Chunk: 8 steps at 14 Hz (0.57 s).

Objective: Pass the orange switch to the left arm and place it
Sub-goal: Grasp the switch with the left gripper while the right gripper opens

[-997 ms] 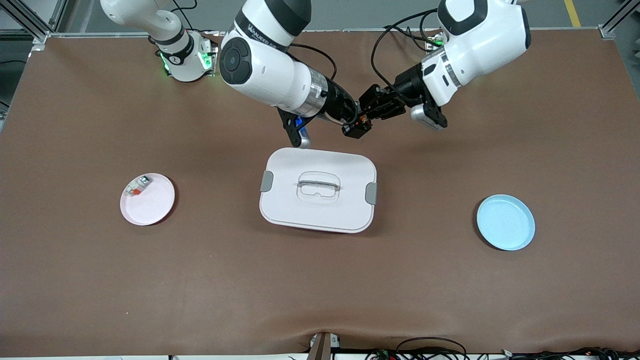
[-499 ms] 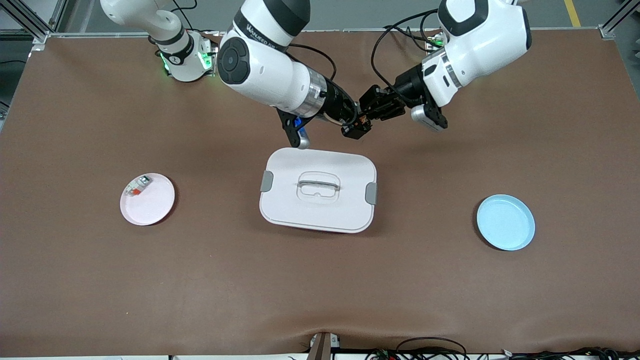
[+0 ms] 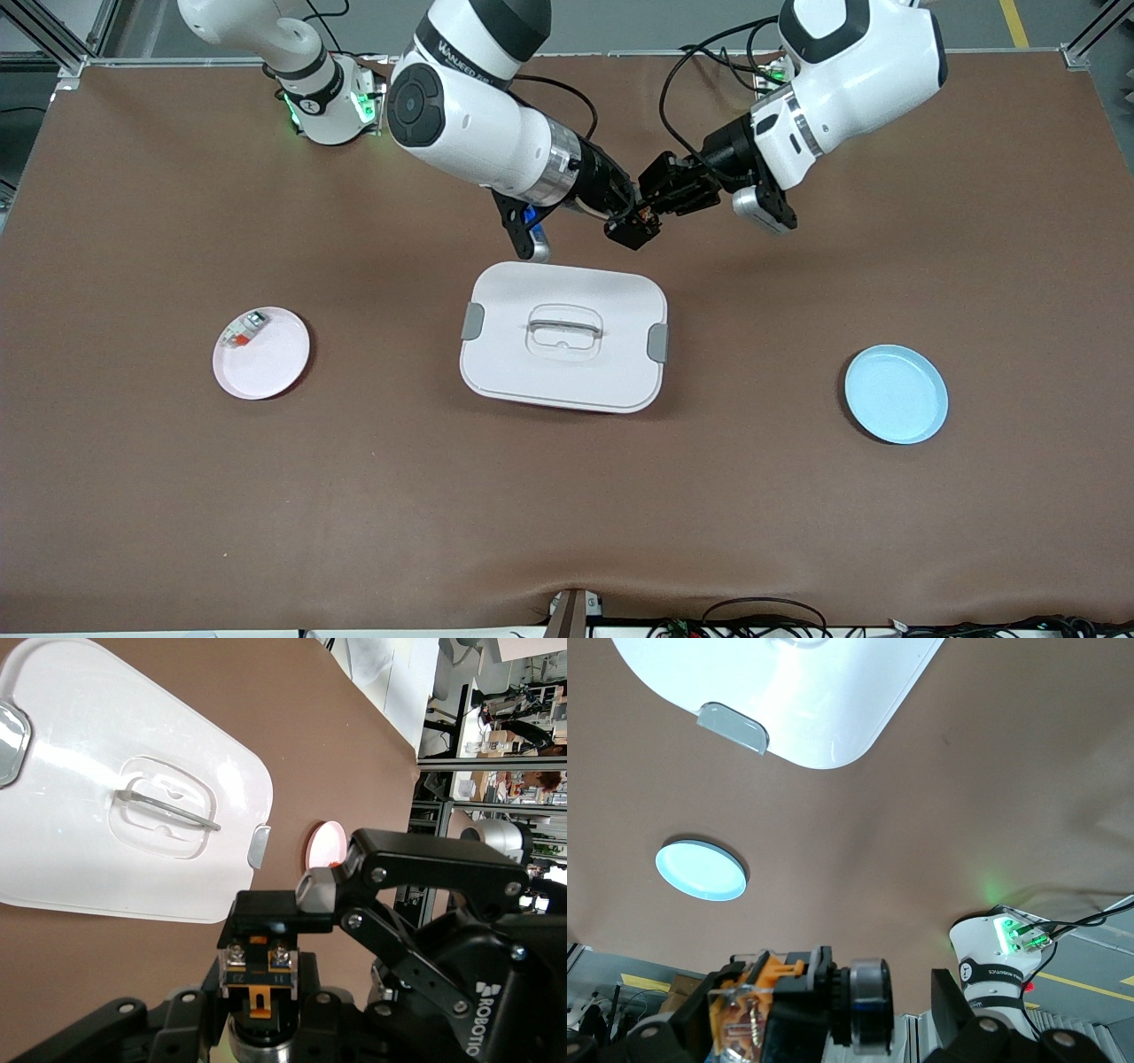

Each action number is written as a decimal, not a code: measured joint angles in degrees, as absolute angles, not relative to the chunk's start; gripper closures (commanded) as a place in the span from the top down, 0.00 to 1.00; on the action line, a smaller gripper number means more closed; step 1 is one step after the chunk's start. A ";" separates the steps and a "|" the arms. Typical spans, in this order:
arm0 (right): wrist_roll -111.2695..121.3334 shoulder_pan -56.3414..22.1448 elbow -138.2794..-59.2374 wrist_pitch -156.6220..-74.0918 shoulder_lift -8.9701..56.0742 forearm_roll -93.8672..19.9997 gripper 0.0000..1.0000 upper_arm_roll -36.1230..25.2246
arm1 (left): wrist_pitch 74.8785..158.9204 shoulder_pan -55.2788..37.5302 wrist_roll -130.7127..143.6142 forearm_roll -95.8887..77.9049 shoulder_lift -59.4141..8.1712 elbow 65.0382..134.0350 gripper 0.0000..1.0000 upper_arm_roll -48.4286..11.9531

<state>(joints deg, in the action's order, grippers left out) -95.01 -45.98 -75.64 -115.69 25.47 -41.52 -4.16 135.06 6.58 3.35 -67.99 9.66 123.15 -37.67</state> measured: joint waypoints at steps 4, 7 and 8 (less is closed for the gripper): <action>-95.01 -45.71 -75.29 -116.37 25.49 -41.52 1.00 -4.42 | 134.98 7.16 3.36 -65.66 9.63 122.30 0.00 -37.68; -94.57 -44.28 -74.59 -116.09 25.43 -41.52 1.00 -4.68 | 135.01 8.34 3.35 -64.55 9.63 121.97 0.00 -37.67; -93.51 -43.56 -74.35 -114.85 25.17 -41.52 1.00 -4.76 | 135.08 9.12 3.35 -62.88 9.63 121.93 0.00 -37.66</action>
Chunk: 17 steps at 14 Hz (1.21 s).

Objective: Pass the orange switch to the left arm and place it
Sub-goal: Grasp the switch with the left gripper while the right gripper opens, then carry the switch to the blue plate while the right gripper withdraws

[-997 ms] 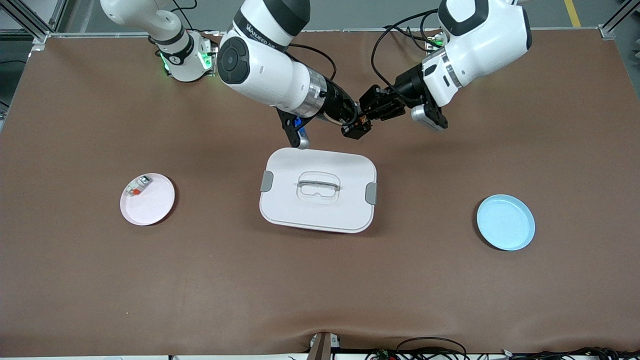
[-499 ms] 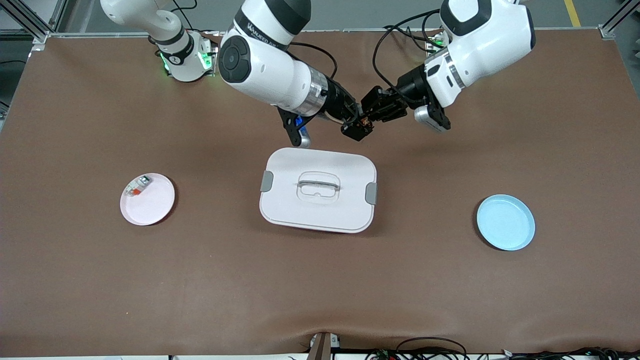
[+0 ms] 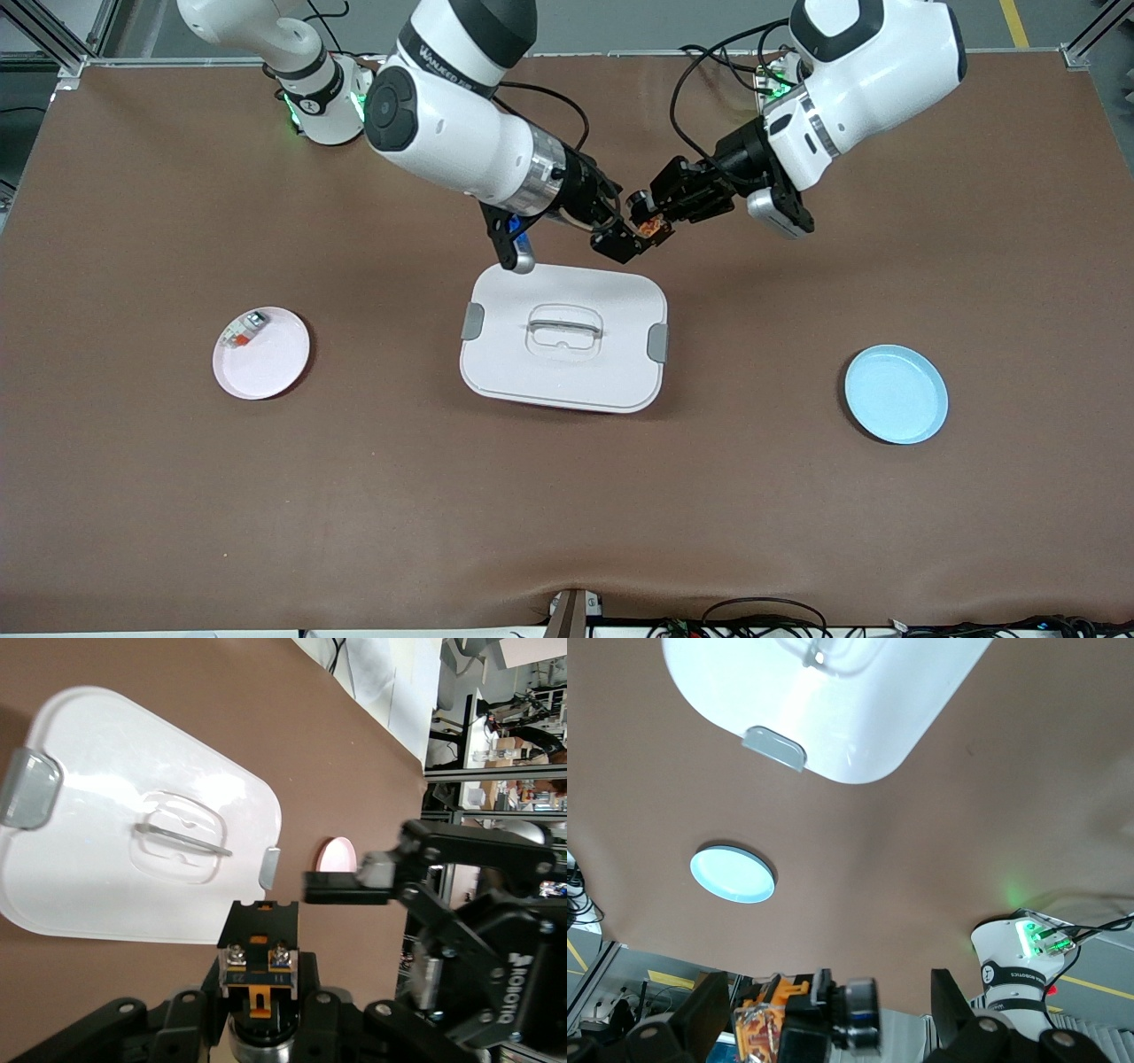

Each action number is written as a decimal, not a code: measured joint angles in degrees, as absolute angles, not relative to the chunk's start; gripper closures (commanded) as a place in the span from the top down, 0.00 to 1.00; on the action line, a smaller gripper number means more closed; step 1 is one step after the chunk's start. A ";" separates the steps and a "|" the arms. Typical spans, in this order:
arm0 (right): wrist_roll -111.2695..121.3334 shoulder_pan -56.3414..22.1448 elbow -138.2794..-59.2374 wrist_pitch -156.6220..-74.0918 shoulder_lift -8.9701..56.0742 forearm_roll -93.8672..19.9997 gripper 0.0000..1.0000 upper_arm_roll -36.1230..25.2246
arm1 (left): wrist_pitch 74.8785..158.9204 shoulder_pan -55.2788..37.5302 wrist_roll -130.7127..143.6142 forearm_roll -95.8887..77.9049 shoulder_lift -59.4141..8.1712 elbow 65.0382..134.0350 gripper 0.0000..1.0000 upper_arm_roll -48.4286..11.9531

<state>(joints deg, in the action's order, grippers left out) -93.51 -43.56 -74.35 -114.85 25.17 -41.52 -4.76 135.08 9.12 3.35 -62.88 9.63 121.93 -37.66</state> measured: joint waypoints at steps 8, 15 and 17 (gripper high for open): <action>-77.51 -36.67 -75.42 -97.23 19.67 -38.67 1.00 -5.39 | 135.07 18.28 3.38 -42.41 6.90 121.41 0.00 -37.51; -56.29 -33.95 -86.45 -95.56 13.03 -25.63 1.00 -5.62 | 129.59 25.43 3.38 -17.62 -2.61 112.12 0.00 -37.43; -50.81 -32.71 -89.39 -95.54 11.29 -23.65 1.00 -5.66 | 125.09 26.47 3.37 -10.38 -6.57 107.31 0.00 -37.40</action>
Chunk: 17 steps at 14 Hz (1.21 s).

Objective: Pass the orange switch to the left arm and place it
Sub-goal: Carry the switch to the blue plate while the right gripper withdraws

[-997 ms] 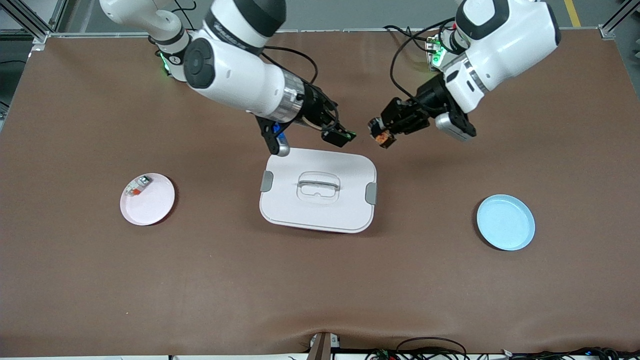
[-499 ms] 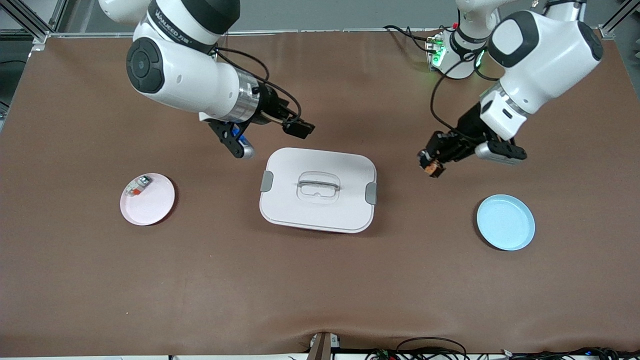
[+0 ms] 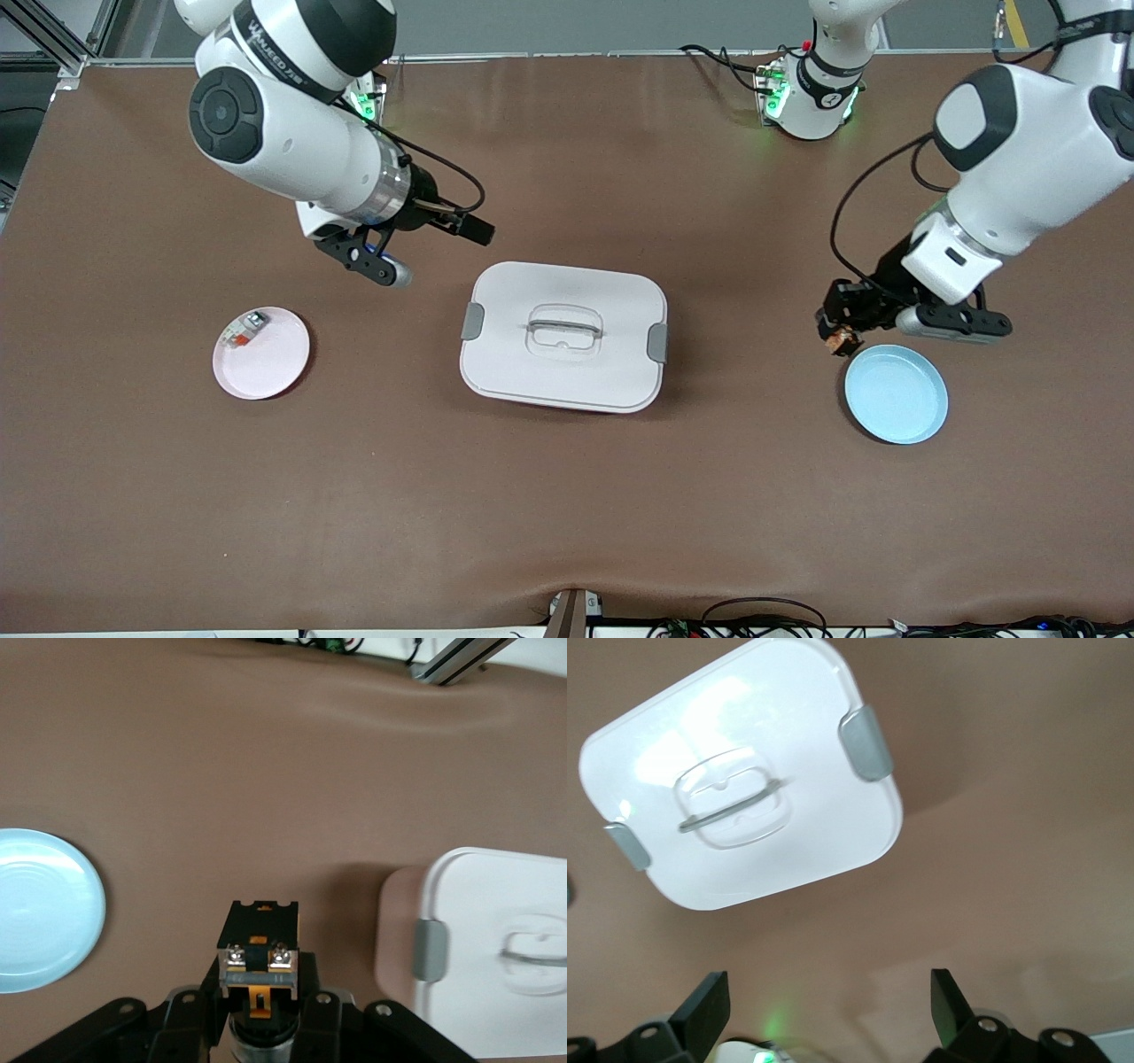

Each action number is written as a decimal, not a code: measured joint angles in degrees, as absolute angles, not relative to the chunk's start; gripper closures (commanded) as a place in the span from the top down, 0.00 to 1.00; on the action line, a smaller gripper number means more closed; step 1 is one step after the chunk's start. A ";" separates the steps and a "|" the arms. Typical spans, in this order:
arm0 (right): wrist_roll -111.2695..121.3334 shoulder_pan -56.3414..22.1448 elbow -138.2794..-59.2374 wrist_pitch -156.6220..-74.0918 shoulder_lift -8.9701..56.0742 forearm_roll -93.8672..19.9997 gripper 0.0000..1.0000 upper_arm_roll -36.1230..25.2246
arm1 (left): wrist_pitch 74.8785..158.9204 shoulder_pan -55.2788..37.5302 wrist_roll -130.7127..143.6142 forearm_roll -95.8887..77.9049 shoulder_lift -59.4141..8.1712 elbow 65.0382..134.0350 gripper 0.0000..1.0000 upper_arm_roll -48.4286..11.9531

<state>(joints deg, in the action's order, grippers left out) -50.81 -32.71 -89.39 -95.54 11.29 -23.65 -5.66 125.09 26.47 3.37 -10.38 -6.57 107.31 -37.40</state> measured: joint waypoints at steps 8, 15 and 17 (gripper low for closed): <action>-33.30 -27.69 -95.33 -95.91 8.76 -15.37 1.00 -5.77 | 118.89 28.20 -6.81 2.89 -13.95 100.88 0.00 -37.04; -18.91 -23.62 -104.09 -104.01 4.07 -5.64 1.00 -5.80 | 117.99 30.53 -27.41 8.44 -17.61 100.83 0.00 -36.28; -16.26 -22.80 -107.45 -106.09 1.63 -2.95 1.00 -5.81 | 117.96 30.82 -33.76 11.30 -20.35 100.87 0.00 -36.22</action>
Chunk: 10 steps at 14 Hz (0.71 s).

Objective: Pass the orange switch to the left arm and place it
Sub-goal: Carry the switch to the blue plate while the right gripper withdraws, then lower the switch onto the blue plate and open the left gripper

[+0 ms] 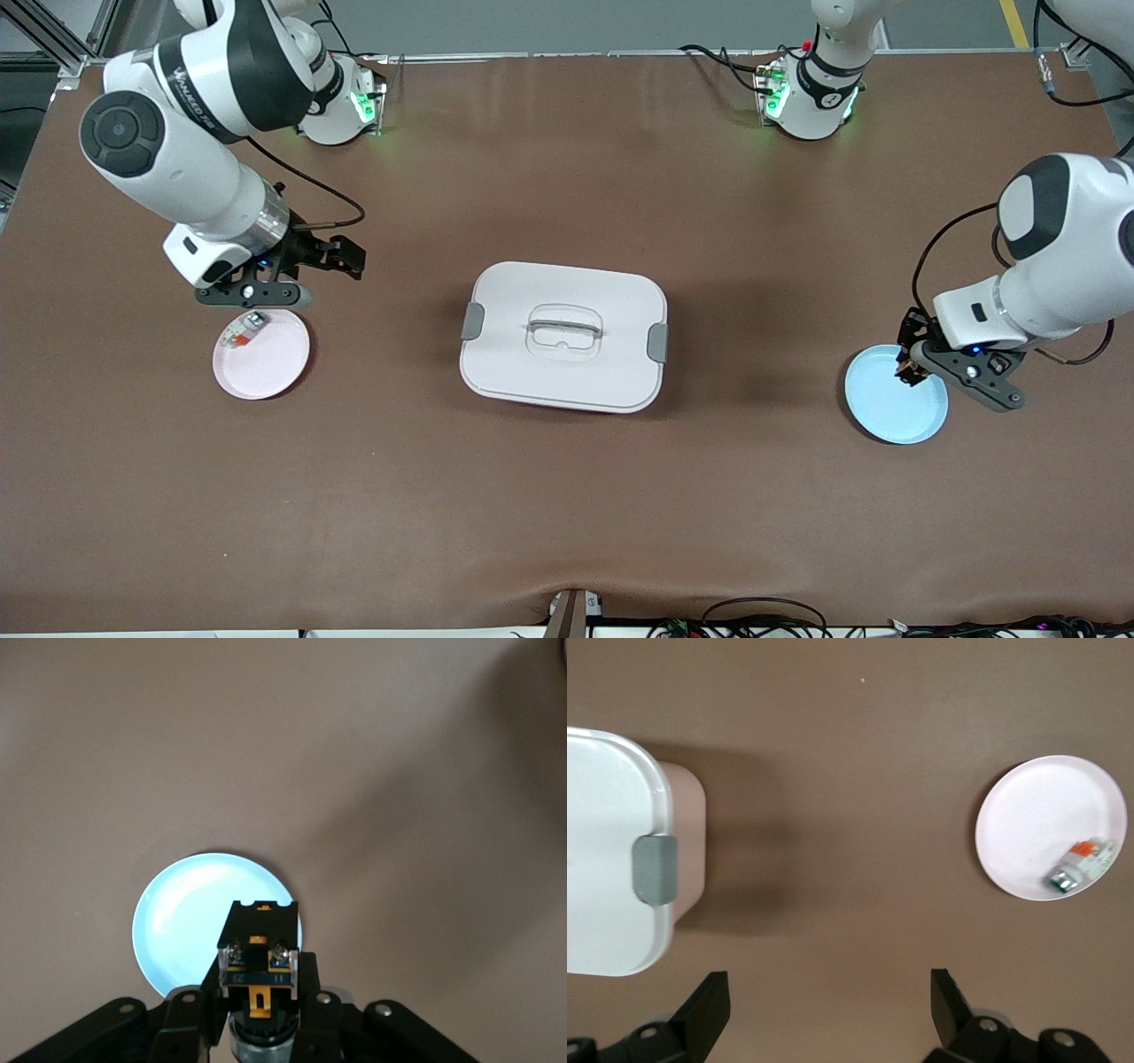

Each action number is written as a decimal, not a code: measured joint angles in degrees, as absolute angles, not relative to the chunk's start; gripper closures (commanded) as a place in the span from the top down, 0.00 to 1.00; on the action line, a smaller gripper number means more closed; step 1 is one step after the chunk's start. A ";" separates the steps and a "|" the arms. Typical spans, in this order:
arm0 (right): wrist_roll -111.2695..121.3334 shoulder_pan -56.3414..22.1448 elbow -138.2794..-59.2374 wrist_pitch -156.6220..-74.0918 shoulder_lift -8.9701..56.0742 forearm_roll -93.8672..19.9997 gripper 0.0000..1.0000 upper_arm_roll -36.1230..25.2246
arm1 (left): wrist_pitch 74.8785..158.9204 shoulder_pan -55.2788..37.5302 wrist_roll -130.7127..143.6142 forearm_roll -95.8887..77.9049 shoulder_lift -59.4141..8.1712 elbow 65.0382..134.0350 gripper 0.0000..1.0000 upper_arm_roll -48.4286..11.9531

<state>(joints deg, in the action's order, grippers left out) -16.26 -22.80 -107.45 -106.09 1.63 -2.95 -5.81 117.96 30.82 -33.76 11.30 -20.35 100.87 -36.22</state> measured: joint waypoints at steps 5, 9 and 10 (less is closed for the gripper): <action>-13.03 -20.74 -109.38 -106.11 -3.24 0.26 1.00 -5.80 | 118.83 32.70 -47.83 20.94 -27.26 100.66 0.00 -36.04; -11.55 -17.77 -109.38 -104.46 -5.83 0.31 1.00 -5.82 | 123.03 34.47 -60.18 24.94 -31.77 100.63 0.00 -35.90; -11.51 -17.30 -109.16 -104.23 -6.18 0.32 1.00 -5.82 | 123.96 34.54 -62.08 27.32 -32.62 100.66 0.00 -35.89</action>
